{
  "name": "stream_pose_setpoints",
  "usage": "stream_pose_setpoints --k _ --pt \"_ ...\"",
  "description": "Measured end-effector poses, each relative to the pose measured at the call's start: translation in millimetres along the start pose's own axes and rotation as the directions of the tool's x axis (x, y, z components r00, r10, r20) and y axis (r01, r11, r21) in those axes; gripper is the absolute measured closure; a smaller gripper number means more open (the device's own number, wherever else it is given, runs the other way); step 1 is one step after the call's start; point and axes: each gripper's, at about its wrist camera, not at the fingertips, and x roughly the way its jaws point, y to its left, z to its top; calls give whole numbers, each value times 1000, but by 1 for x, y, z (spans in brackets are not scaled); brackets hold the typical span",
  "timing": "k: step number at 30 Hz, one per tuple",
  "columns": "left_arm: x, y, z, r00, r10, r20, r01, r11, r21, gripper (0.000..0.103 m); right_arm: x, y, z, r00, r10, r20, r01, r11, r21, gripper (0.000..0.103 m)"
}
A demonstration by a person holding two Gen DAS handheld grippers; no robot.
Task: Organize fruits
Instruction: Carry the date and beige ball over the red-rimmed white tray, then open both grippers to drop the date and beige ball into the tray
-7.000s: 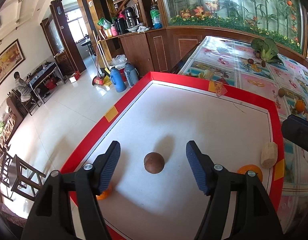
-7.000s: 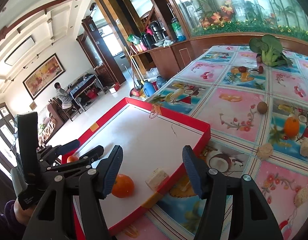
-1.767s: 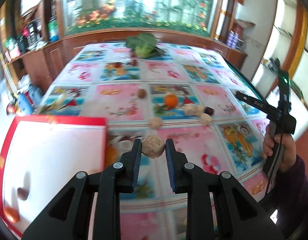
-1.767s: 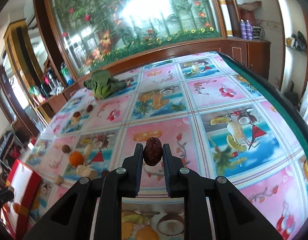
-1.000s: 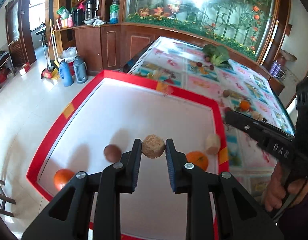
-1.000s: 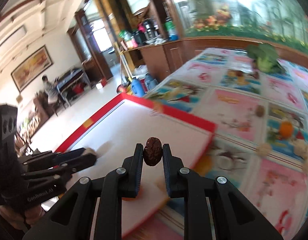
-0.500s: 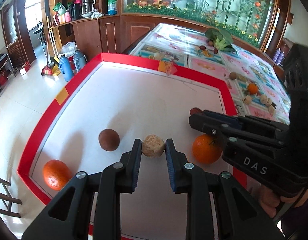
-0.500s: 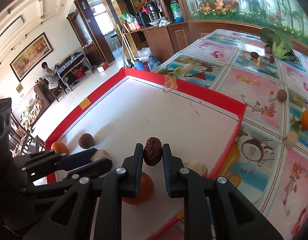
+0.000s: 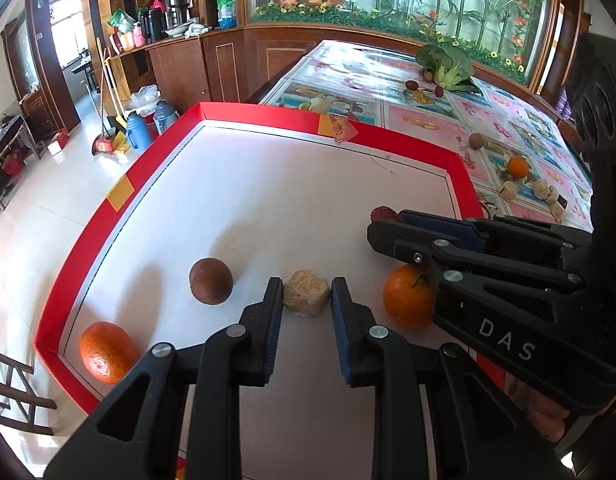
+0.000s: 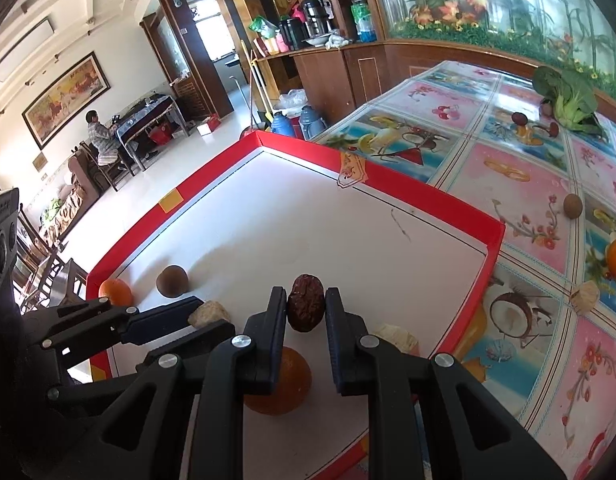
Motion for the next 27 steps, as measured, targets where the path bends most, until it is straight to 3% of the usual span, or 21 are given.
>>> stream_pose_setpoints --k 7,17,24,27 --pt "0 0 1 1000 15 -6 -15 1000 -12 71 -10 1 -4 999 18 33 -17 999 -32 60" --pt "-8 -3 3 999 44 19 -44 999 -12 65 -39 -24 -5 989 39 145 -44 999 27 58" --pt "-21 -14 8 997 42 61 -42 999 -7 35 -68 -72 -11 980 -27 197 3 992 123 56" --pt "-26 -22 10 996 36 76 -37 999 9 32 -87 -98 -20 973 -72 219 34 984 172 55"
